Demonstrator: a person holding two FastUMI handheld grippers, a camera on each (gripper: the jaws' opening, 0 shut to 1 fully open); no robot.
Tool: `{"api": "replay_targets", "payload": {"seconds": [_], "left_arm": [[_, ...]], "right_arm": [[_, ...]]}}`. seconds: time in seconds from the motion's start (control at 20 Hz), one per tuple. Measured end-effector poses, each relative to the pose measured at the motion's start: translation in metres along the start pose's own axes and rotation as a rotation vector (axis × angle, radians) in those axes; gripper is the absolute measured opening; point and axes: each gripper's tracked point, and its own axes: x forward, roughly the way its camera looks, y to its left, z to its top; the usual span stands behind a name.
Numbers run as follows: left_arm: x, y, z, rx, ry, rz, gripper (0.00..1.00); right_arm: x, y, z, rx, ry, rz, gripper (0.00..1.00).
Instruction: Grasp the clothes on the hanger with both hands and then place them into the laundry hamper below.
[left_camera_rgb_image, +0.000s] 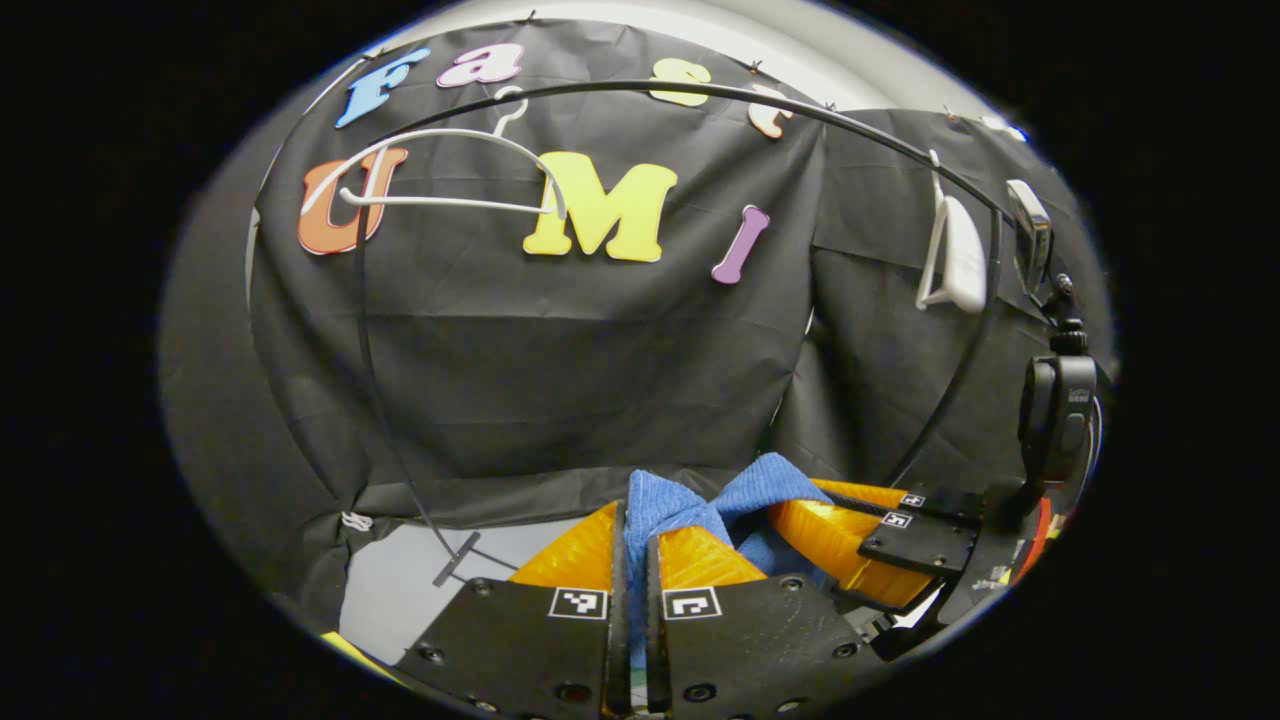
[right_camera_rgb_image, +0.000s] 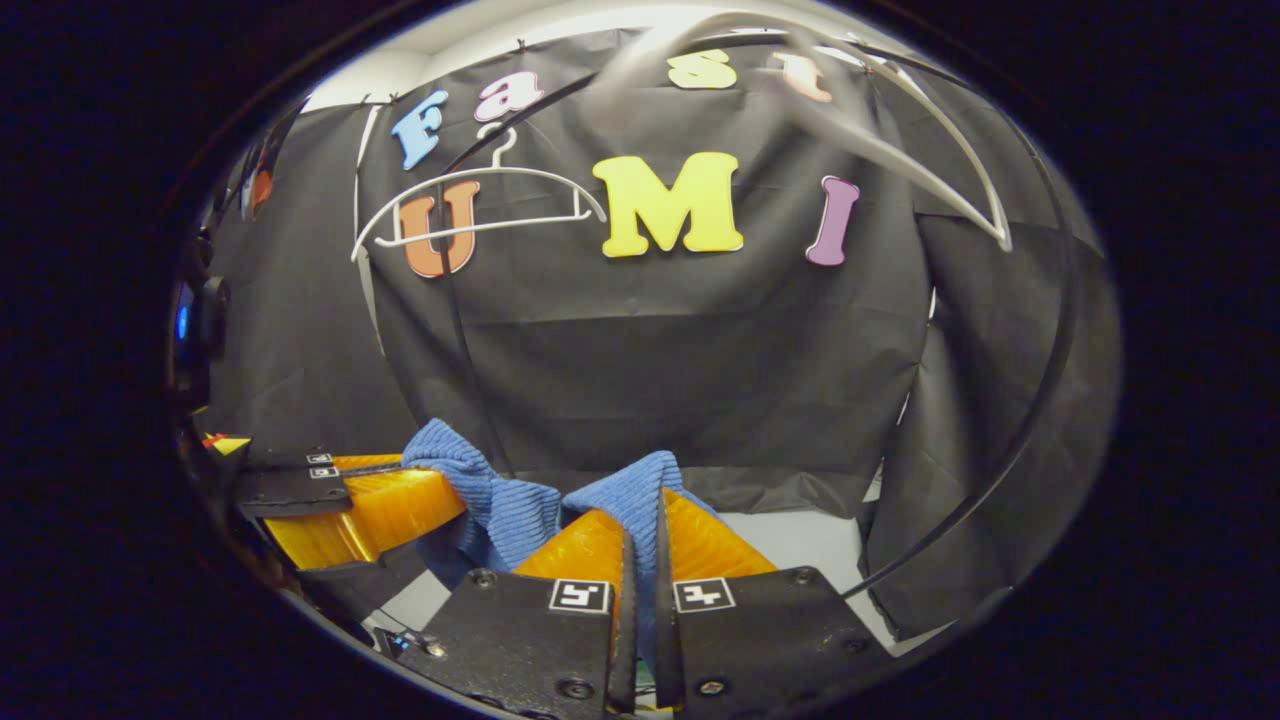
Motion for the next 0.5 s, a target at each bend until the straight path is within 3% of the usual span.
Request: {"api": "replay_targets", "payload": {"seconds": [0.15,0.2,0.25,0.3,0.5], "left_arm": [[0.004,0.0,0.004,-0.004,-0.004,0.003,0.06],[0.005,0.002,0.005,-0.005,-0.006,0.005,0.12],[0.007,0.004,0.004,-0.005,-0.003,0.01,0.12],[0.01,0.007,0.003,-0.004,0.003,0.021,0.06],[0.018,0.018,-0.015,-0.02,0.063,0.061,0.09]], "right_arm": [[0.007,-0.002,0.005,0.0,-0.003,-0.005,0.1],[0.008,-0.003,0.006,-0.004,-0.003,-0.006,0.11],[0.01,-0.005,0.008,-0.007,-0.003,-0.012,0.11],[0.013,-0.005,0.007,-0.013,-0.001,-0.017,0.12],[0.018,-0.007,-0.001,-0.054,0.029,-0.028,0.17]]}}
